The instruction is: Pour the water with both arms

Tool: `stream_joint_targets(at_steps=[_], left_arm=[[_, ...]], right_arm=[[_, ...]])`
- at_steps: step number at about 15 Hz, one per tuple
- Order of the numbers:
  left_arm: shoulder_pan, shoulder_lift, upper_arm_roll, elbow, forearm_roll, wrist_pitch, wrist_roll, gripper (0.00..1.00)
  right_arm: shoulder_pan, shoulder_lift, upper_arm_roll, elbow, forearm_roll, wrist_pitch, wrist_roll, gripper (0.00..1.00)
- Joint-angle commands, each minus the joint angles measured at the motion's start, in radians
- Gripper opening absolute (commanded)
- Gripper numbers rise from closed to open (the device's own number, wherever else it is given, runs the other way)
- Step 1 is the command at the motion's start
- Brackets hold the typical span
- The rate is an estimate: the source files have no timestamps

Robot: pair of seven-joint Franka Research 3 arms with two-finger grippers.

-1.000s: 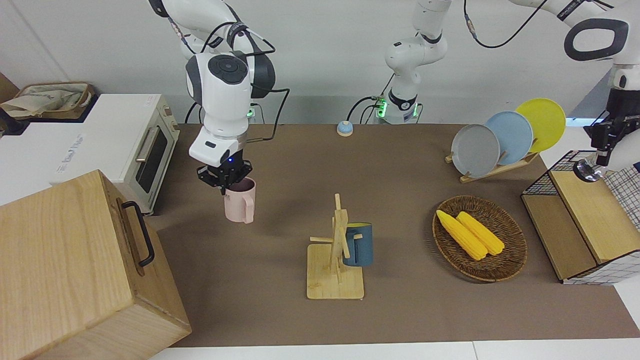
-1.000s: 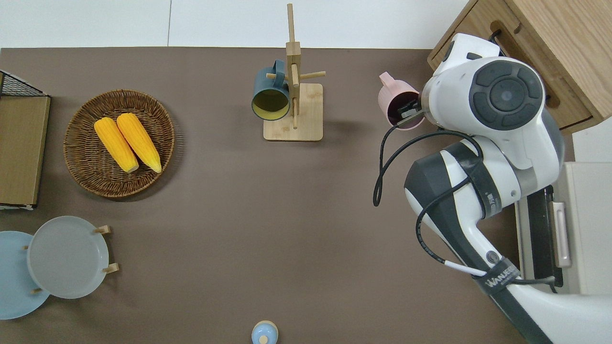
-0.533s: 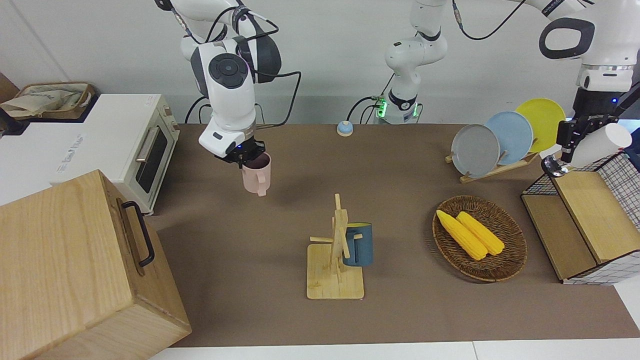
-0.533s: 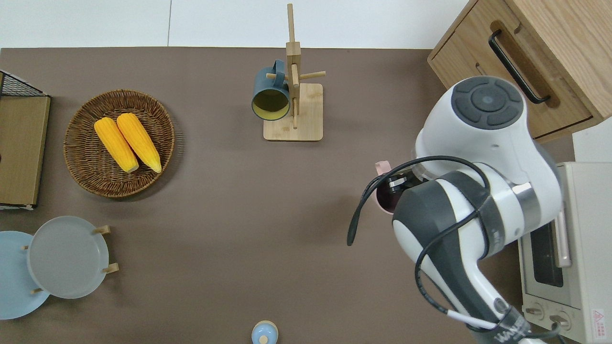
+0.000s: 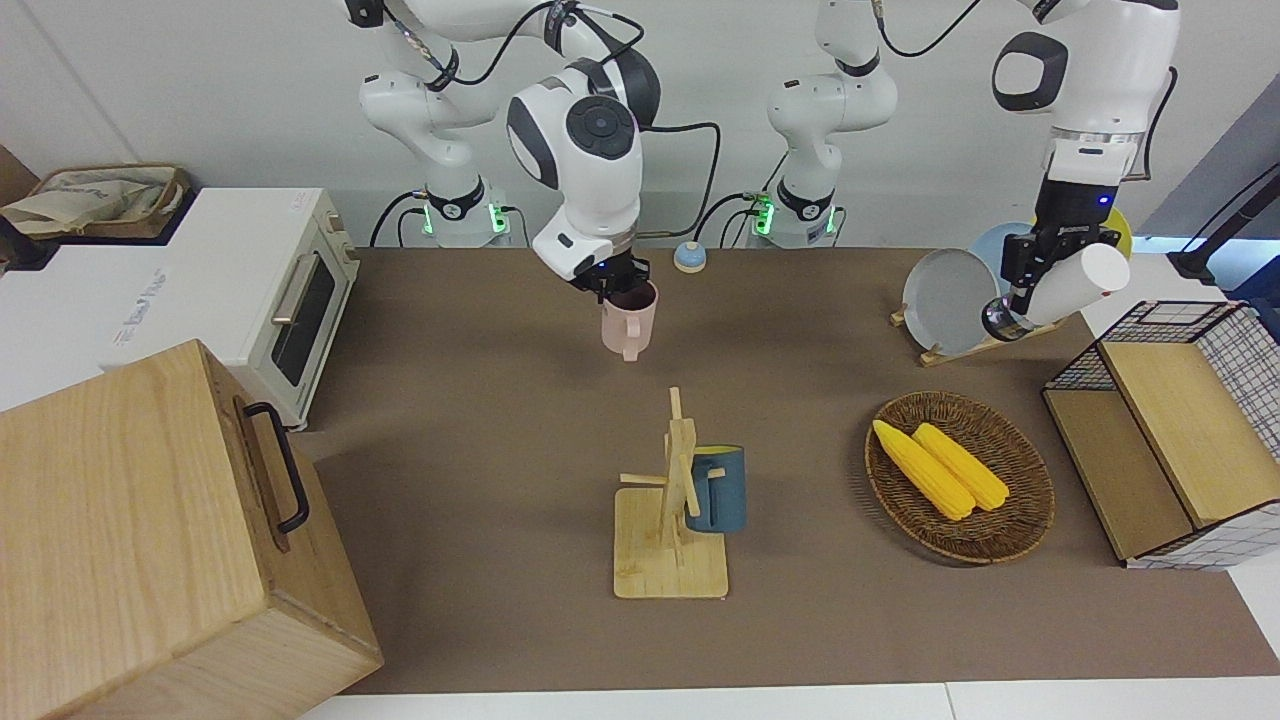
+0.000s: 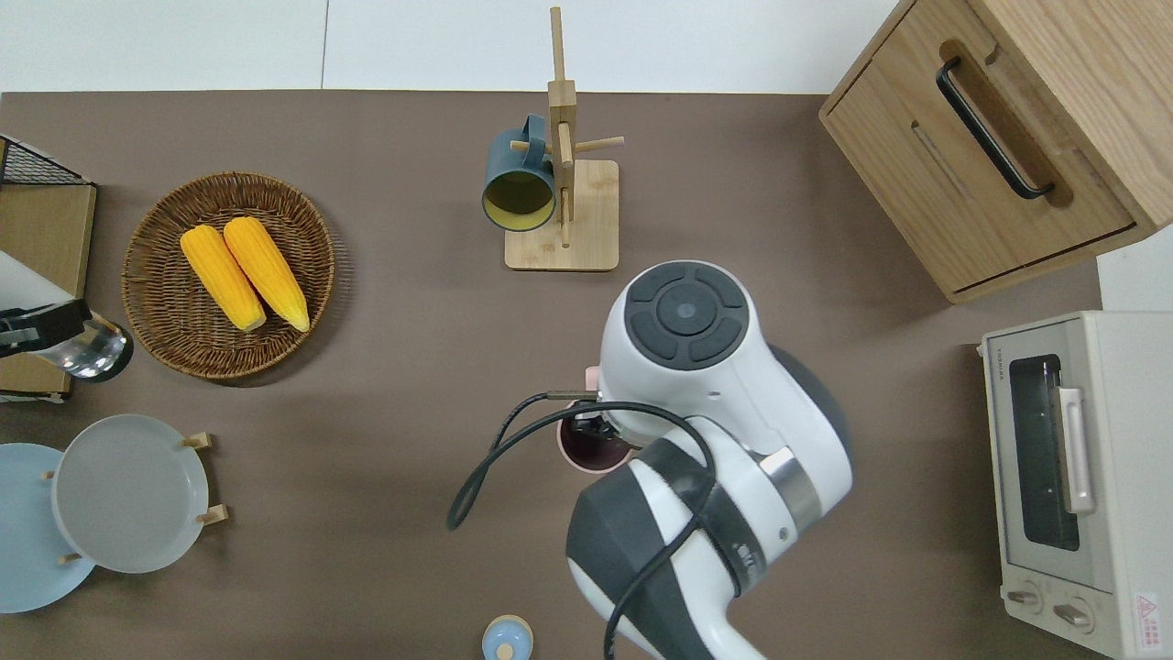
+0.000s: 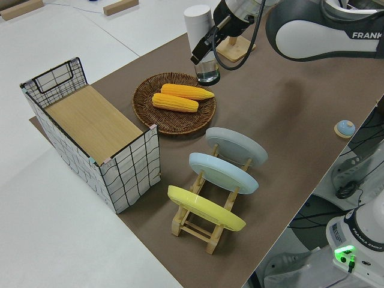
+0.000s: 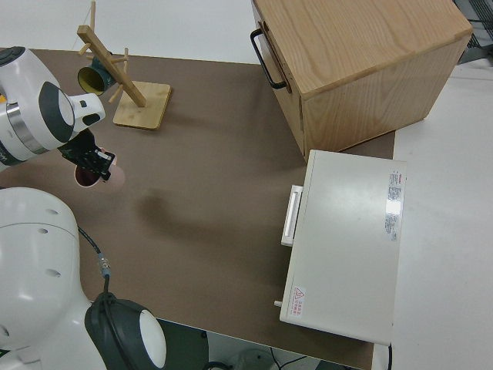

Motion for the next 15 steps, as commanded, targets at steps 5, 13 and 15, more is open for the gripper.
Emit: stream_joint_targets(at_steps=[5,13,15], left_arm=[[-0.049,-0.087,-0.045,-0.152,0.045,0.02,-0.054,0.0],[-0.065,-0.162,-0.102,-0.264,0.045,0.018,-0.072,0.0],[-0.067,-0.168,-0.113,-0.287,0.045,0.041,-0.067,0.0]], right_arm=[[0.109,0.137,-0.01,0.046,0.117,0.215,0.254,0.0],[0.163,0.244,-0.024,0.124,0.18,0.364,0.335,0.0],[0.198,0.257,-0.042,0.124,0.183,0.385,0.349,0.0]])
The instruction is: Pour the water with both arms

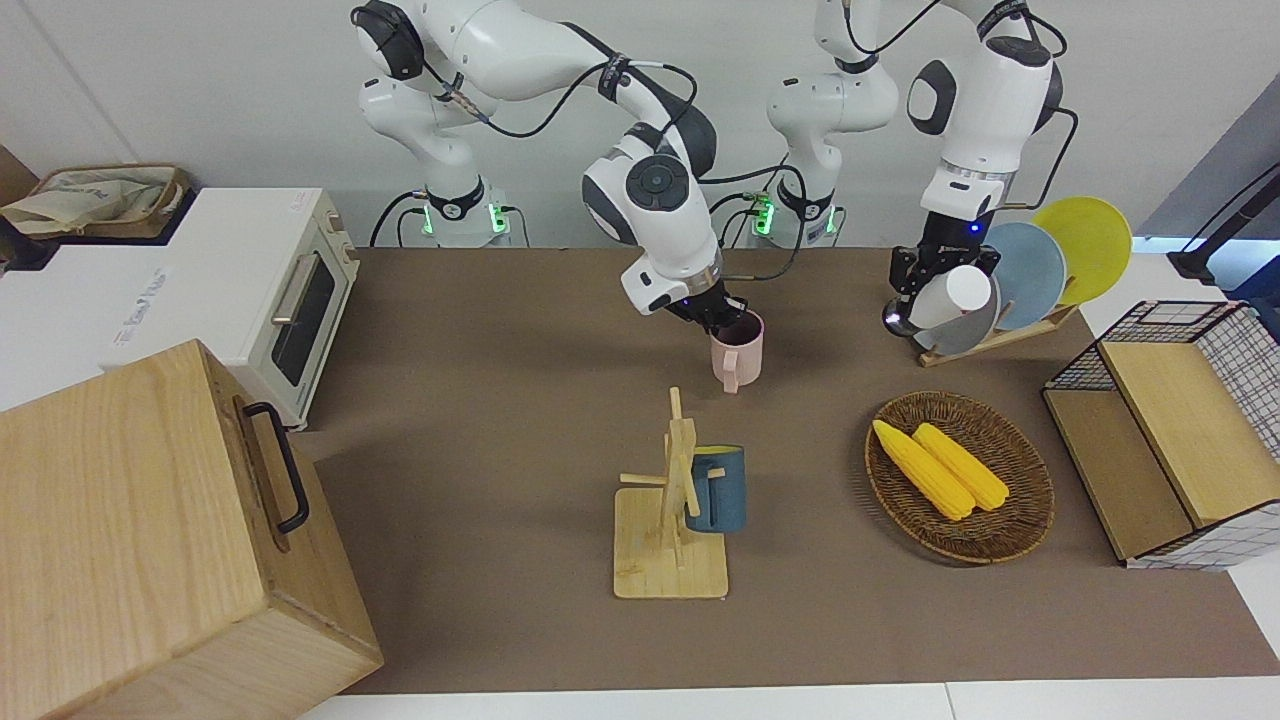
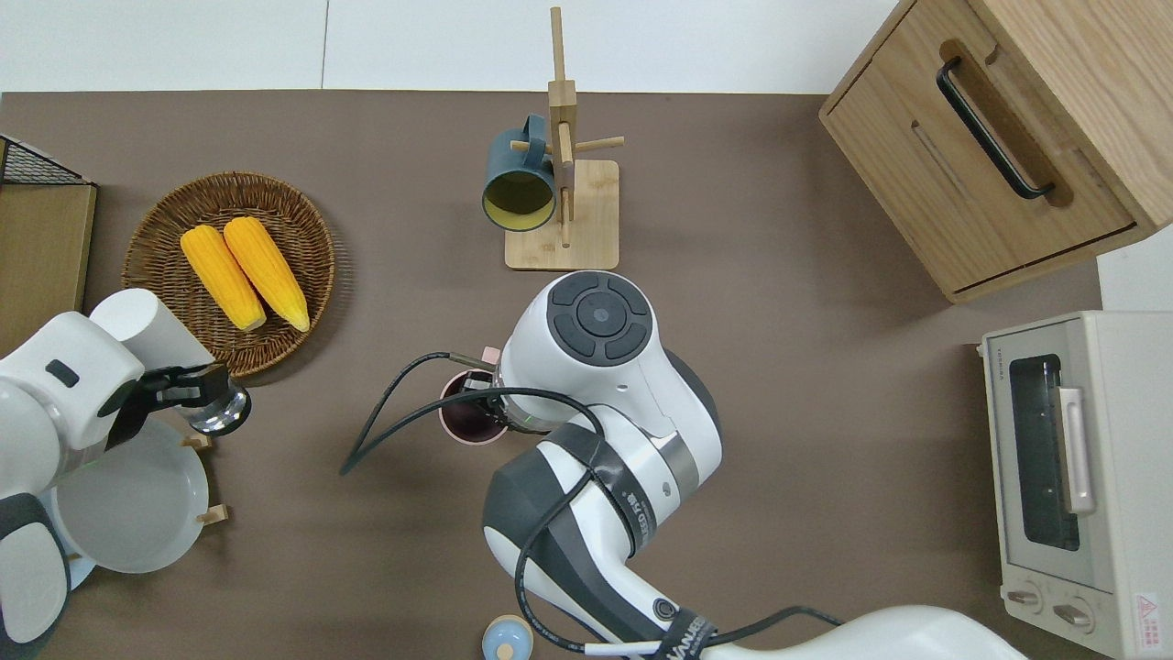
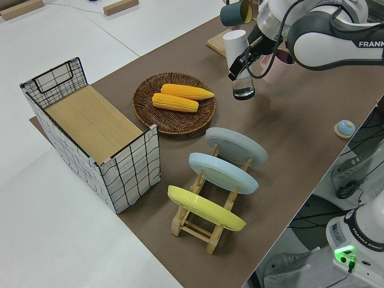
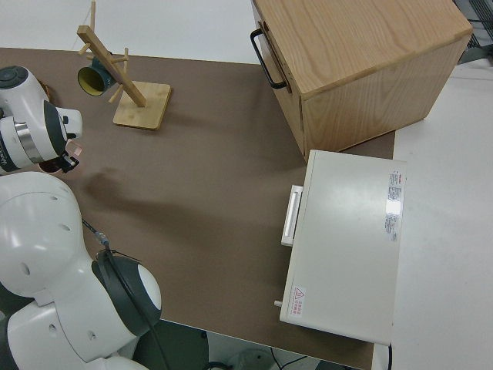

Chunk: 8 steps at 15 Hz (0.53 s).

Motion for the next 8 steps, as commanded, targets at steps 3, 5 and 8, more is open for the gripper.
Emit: stream_joint_targets(at_steps=[3,5,8], left_arm=[[-0.023,-0.089,-0.015,-0.081,0.029,0.054,-0.02,0.0],[-0.037,-0.129,-0.02,-0.123,0.027,0.057,-0.017,0.0],[-0.095,-0.155,-0.02,-0.165,0.017,0.057,-0.025,0.0]], right_arm=[[0.062,0.054,-0.029,0.028,0.03,0.06,0.072,0.0],[0.071,0.071,-0.029,0.028,0.032,0.094,0.082,0.0],[0.114,0.098,-0.051,0.027,0.03,0.131,0.084,0.0]])
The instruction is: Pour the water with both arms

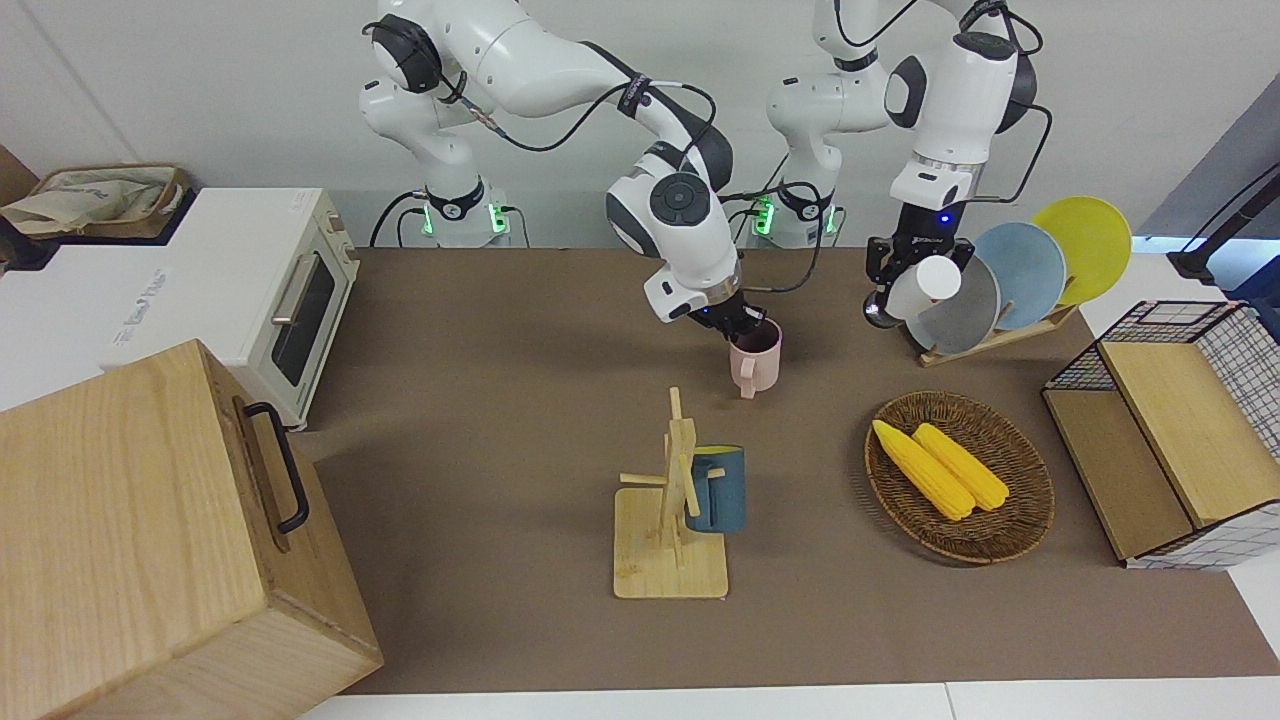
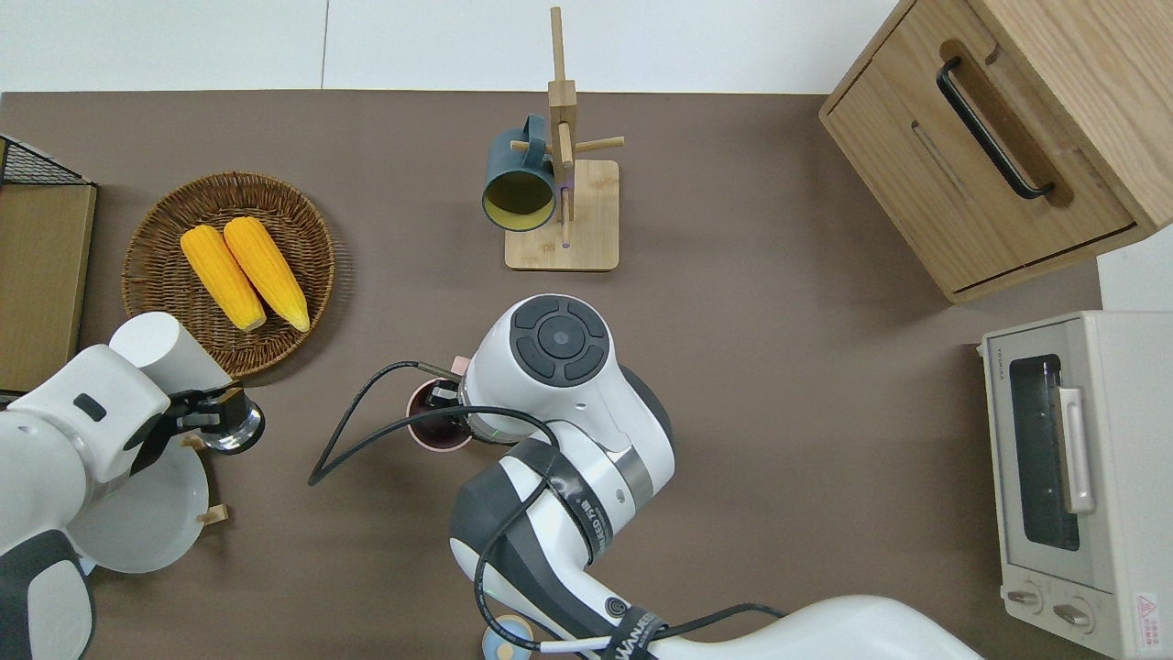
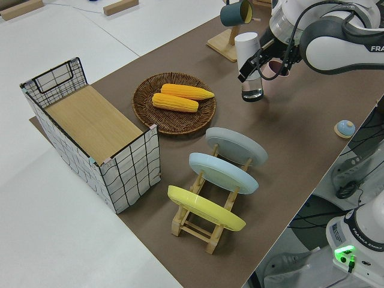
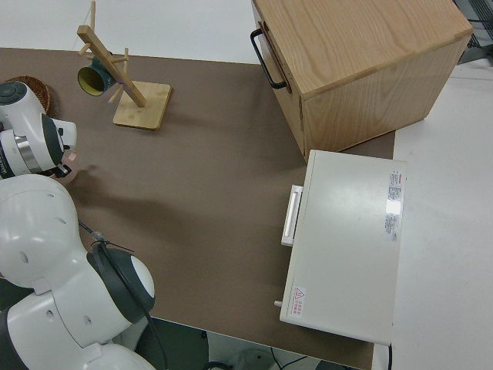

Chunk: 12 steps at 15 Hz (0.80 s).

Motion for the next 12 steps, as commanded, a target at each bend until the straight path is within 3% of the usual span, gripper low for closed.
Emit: stream_joint_targets(at_steps=[1,6,7,8,9,12], left_arm=[[-0.09,-0.086,0.008,-0.078,0.015,0.028,-0.027,0.0],[-0.128,-0.089,0.01,-0.109,-0.012,0.022,-0.018,0.0],[-0.128,-0.089,0.01,-0.112,-0.016,0.022,-0.018,0.0],[-0.13,-0.089,0.01,-0.113,-0.019,0.022,-0.018,0.0],[-0.13,-0.089,0.01,-0.113,-0.019,0.019,-0.016,0.0],[-0.13,-0.088,0.01,-0.121,-0.019,0.016,-0.013,0.0]], right_arm=[[0.052,0.047,-0.029,0.022,0.026,0.051,0.018,0.0],[0.057,0.047,-0.032,0.022,0.025,0.051,0.023,0.0],[0.057,0.048,-0.034,0.024,0.025,0.053,0.023,0.213],[0.057,0.048,-0.037,0.024,0.025,0.059,0.032,0.686],[0.057,0.047,-0.038,0.024,0.025,0.08,0.053,0.98],[0.057,0.047,-0.038,0.03,0.025,0.091,0.075,0.987]])
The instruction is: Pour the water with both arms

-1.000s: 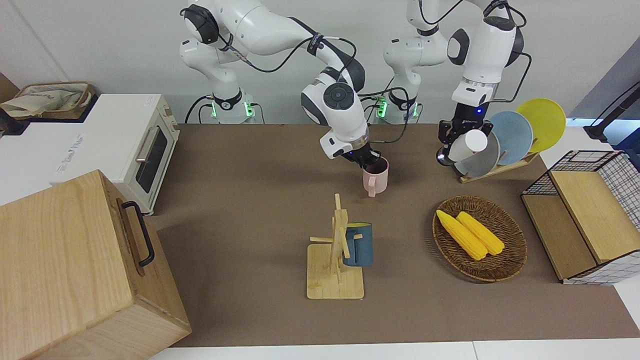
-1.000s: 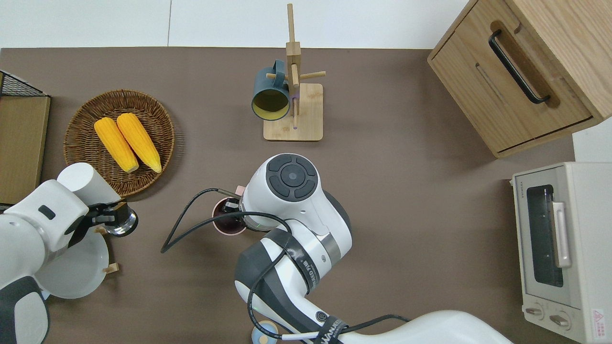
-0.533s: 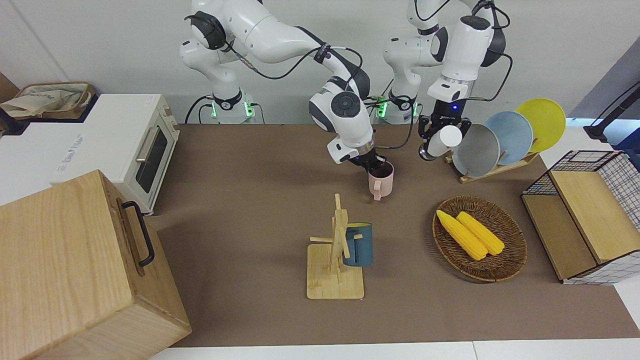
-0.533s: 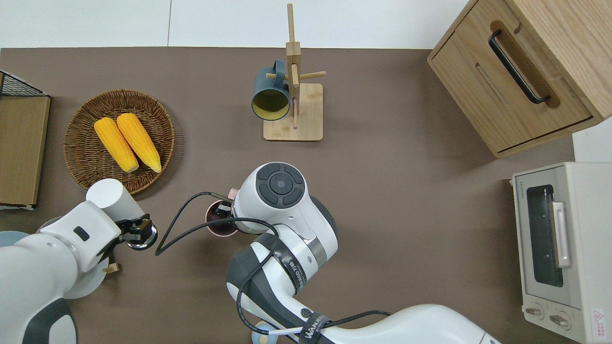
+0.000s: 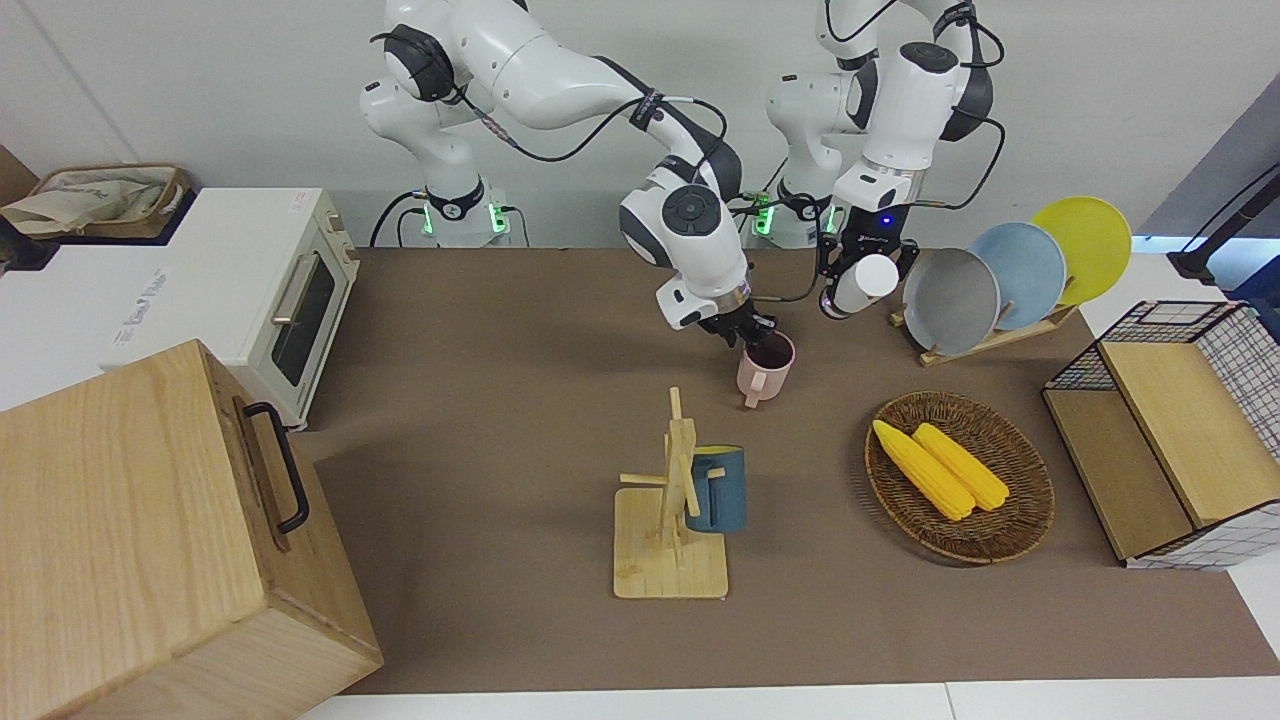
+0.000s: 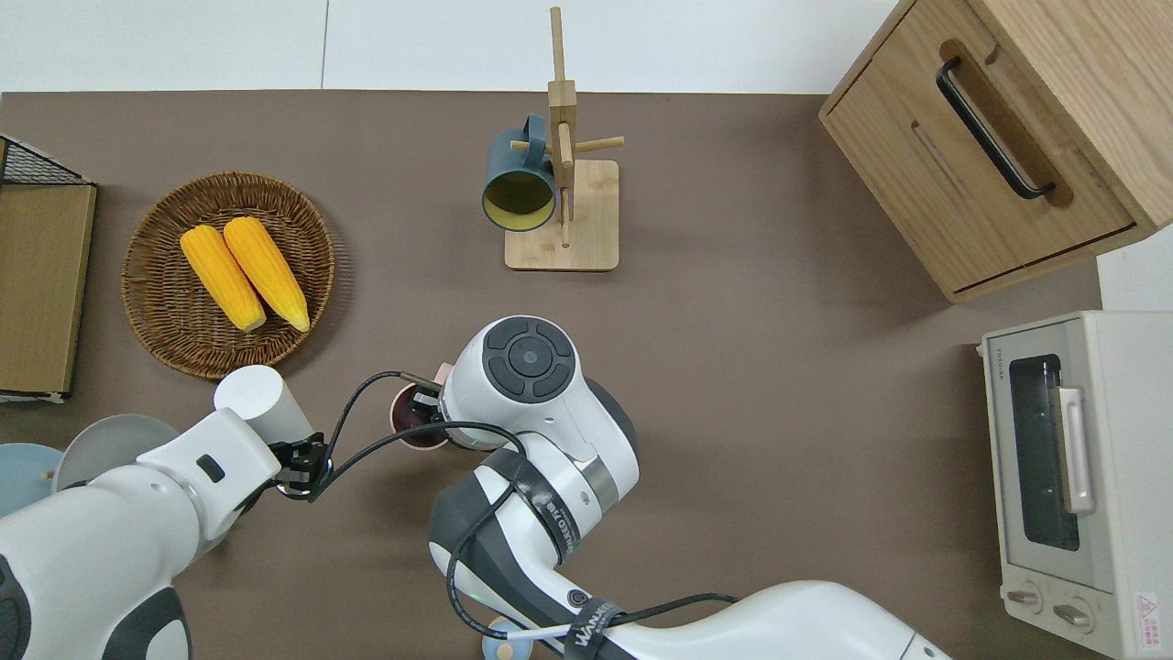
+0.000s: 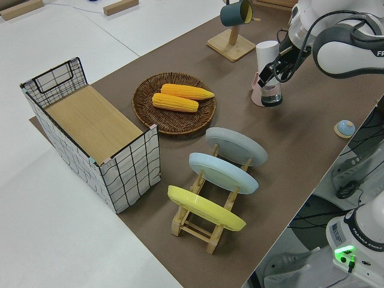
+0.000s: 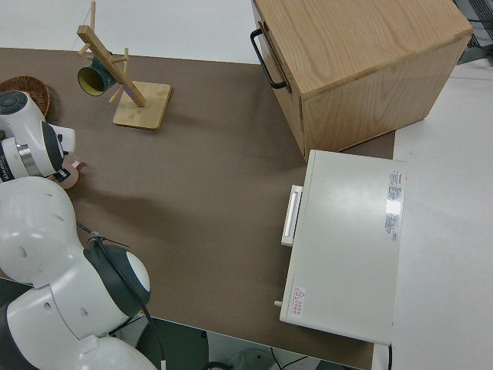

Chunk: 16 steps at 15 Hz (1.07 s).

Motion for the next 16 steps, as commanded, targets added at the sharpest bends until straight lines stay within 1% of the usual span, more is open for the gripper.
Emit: stream_joint_targets(at_steps=[1,2,3,5,8,9,12,15,16], left_arm=[[-0.022,-0.044,0.013,-0.029,-0.012,0.014,0.003,0.0],[-0.033,-0.044,0.013,-0.03,-0.012,0.011,0.003,0.0],[-0.037,-0.044,0.013,-0.033,-0.012,0.009,0.003,0.0],[-0.037,-0.044,0.013,-0.04,-0.012,0.008,0.003,0.0],[-0.037,-0.044,0.015,-0.041,-0.012,0.005,0.005,0.0],[-0.037,-0.044,0.015,-0.041,-0.012,0.002,0.006,0.0],[-0.045,-0.046,0.013,-0.04,-0.012,-0.049,0.02,0.0],[-0.07,-0.049,0.013,-0.04,-0.012,-0.064,0.018,0.0],[-0.08,-0.05,0.012,-0.04,-0.012,-0.081,0.012,0.0]], right_arm=[[0.007,0.006,-0.005,0.021,0.024,0.013,0.035,0.99],[0.005,0.004,-0.005,0.028,0.026,0.009,0.044,0.99],[0.004,0.003,-0.003,0.044,0.026,0.001,0.057,0.99],[-0.013,-0.012,0.001,0.05,0.029,-0.016,0.071,0.987],[-0.058,-0.067,0.007,0.048,0.081,-0.05,0.069,0.99],[-0.073,-0.087,0.007,0.048,0.086,-0.072,0.066,0.99],[-0.142,-0.169,0.01,0.047,0.087,-0.201,0.029,0.99],[-0.226,-0.256,0.01,0.045,0.089,-0.35,-0.07,0.99],[-0.249,-0.281,0.01,0.044,0.087,-0.384,-0.107,0.99]])
